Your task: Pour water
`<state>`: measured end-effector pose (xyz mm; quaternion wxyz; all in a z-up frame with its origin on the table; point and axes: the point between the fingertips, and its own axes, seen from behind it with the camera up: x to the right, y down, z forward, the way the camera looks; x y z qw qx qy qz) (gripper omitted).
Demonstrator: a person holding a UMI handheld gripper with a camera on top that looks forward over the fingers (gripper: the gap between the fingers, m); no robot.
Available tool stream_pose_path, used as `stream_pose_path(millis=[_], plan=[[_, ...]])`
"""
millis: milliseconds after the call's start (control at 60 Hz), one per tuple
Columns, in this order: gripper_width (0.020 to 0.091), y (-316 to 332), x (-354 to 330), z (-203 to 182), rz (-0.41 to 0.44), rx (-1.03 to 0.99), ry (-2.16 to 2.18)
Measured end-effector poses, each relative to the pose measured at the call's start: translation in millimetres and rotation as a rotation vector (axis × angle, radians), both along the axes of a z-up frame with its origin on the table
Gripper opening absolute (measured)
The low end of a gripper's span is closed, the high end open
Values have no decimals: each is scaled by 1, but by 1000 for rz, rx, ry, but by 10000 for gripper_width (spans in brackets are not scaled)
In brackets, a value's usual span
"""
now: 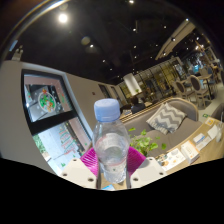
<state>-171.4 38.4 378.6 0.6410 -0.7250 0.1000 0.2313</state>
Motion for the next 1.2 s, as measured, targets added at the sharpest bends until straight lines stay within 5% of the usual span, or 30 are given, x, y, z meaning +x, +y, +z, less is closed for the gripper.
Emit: stream_pose_path(millis=[217,433,667,750,983,1050,1100,1200], plan=[[332,6,85,-114,-79,-137,-383],[332,8,105,-235,-29,-275,-450],[341,-4,115,-302,-10,-340,-443],[338,-5,114,-297,-15,-312,-444],[610,-6,117,-301,-48,-365,-418],[870,-13,116,-304,-51,-416,-397],[825,-19,116,-303,-59,-439,-390],[854,-38,118,-294,-72,-491,-416]])
